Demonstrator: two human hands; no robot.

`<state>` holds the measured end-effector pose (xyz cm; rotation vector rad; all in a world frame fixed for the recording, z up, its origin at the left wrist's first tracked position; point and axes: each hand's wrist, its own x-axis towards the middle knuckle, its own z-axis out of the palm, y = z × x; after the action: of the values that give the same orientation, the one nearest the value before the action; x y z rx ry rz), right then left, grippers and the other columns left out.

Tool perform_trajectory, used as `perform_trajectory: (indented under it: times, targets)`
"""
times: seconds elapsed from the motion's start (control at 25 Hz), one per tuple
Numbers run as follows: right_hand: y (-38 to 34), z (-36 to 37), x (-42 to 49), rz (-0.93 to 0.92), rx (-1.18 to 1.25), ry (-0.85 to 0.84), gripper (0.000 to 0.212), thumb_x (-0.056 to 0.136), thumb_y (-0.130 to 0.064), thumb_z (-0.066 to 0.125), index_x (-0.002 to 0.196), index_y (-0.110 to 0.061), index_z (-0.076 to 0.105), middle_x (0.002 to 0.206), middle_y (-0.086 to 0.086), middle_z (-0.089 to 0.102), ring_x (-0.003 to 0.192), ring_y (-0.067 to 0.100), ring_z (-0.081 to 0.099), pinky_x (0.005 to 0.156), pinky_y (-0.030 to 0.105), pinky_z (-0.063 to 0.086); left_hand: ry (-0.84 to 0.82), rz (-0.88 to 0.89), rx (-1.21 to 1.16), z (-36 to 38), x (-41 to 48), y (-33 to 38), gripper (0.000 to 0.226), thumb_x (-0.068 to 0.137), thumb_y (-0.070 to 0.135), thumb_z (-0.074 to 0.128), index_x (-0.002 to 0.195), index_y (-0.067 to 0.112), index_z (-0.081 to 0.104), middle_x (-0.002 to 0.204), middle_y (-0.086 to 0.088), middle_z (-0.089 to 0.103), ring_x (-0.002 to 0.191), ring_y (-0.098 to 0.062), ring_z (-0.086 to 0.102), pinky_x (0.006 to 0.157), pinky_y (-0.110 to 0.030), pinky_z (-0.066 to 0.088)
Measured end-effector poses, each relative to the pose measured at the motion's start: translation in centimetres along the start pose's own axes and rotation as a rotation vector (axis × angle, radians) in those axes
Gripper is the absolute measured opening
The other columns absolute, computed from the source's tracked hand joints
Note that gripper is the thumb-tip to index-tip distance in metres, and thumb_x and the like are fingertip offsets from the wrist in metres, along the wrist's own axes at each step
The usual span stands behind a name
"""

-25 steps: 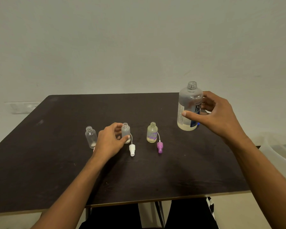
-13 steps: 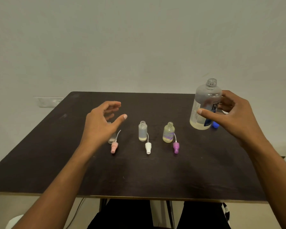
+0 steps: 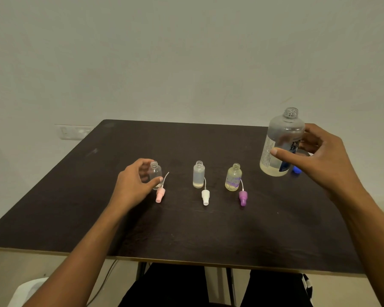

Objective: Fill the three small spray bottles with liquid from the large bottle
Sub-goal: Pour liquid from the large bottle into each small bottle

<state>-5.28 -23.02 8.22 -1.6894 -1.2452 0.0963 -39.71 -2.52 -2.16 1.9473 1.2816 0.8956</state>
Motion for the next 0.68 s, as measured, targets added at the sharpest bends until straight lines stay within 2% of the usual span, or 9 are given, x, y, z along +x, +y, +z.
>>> perform_trajectory:
  times: [0.16,0.28,0.44,0.56,0.68]
  targets:
    - [0.0,-0.1,-0.1,-0.006,0.006,-0.007,0.070,0.066,-0.056,0.081,0.130,-0.036,0.060,0.119,-0.017,0.064,0.102,-0.013,0.058,0.084,0.009,0.041,0.031,-0.018,-0.004,0.4,0.1,-0.6,0.042,0.082,0.018,0.088,0.120,0.020,0.071,0.103,0.012,0.075,0.096,0.003,0.070,0.084,-0.012,0.053]
    - [0.4,-0.2,-0.1,-0.002,-0.002,-0.001,0.077,0.066,-0.058,0.080,0.135,-0.032,0.061,0.124,-0.014,0.064,0.111,0.005,0.061,0.091,0.015,0.044,0.111,0.001,-0.007,0.2,0.3,-0.1,0.040,0.081,0.021,0.089,0.117,0.018,0.072,0.103,0.007,0.076,0.093,0.004,0.069,0.079,-0.009,0.052]
    - [0.6,-0.5,0.2,-0.012,-0.023,0.011,0.085,0.064,-0.064,0.077,0.140,-0.029,0.059,0.127,-0.012,0.063,0.118,0.012,0.059,0.099,0.028,0.045,0.182,0.074,-0.069,-1.0,0.8,2.6,0.037,0.082,0.027,0.088,0.114,0.025,0.071,0.099,0.015,0.074,0.089,0.009,0.070,0.074,-0.001,0.048]
    - [0.5,-0.7,0.4,-0.015,-0.014,0.018,0.084,0.066,-0.061,0.079,0.141,-0.028,0.059,0.130,-0.007,0.066,0.117,0.013,0.061,0.099,0.025,0.045,0.182,0.145,-0.166,-1.2,1.0,5.5,0.035,0.082,0.029,0.088,0.113,0.026,0.073,0.099,0.017,0.076,0.090,0.009,0.071,0.078,-0.002,0.050]
    - [0.3,-1.0,0.5,-0.013,-0.005,0.021,0.082,0.065,-0.060,0.080,0.138,-0.029,0.061,0.124,-0.009,0.068,0.114,0.012,0.064,0.090,0.013,0.044,0.147,0.208,-0.219,-0.5,1.0,8.5,0.039,0.082,0.032,0.088,0.118,0.027,0.073,0.104,0.018,0.076,0.093,0.006,0.073,0.082,-0.007,0.054]
